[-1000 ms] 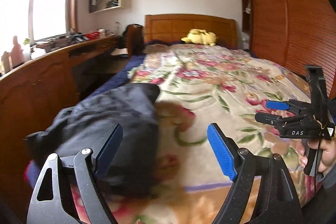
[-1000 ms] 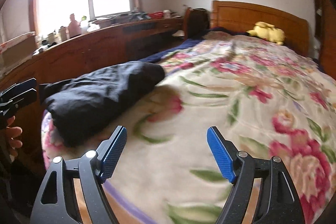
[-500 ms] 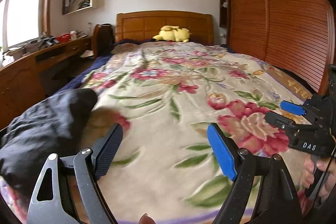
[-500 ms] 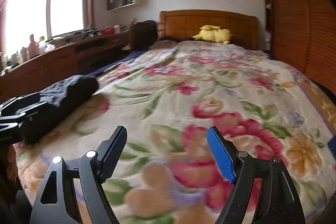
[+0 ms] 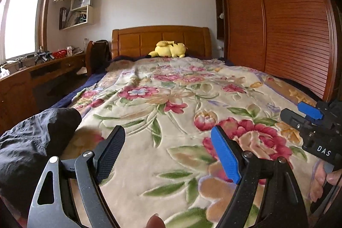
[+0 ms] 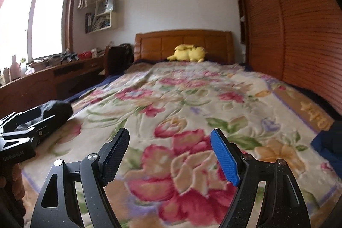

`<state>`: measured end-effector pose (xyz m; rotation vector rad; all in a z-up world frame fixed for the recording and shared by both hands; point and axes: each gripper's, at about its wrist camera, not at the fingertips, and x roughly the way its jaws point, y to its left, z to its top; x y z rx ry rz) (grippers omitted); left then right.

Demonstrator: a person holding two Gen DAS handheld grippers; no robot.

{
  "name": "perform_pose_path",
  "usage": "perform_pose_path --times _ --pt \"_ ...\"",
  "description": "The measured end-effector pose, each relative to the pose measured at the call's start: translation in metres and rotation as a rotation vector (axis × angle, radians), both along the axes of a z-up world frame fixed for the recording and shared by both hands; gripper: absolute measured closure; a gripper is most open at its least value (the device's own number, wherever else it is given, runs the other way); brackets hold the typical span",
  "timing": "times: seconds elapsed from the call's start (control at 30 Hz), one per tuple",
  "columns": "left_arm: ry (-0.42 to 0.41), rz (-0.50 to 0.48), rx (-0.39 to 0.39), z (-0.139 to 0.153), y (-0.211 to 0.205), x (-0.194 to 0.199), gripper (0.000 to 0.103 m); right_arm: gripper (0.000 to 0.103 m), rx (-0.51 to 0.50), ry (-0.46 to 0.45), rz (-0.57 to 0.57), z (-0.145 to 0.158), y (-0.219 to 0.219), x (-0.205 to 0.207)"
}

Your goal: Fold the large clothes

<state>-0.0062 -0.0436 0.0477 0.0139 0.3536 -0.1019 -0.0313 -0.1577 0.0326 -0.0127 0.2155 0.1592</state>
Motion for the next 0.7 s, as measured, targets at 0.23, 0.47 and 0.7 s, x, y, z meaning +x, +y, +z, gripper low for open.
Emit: perform_pose_path --times 0.23,0.47,0.7 --pt "-0.031 0.046 -0.015 -0.016 0.009 -0.004 0.020 0.023 -0.007 -0.011 -0.019 -0.012 0.008 -0.010" --pt "-0.001 0.058 -0.007 -0.024 0.015 0.003 0.020 0.023 -0.010 0.009 -0.020 -0.013 0.009 0.001" --pt "-0.008 0.074 0.007 -0.026 0.015 0.001 0.020 0.023 -0.017 0.016 -0.015 -0.010 0.007 0.003"
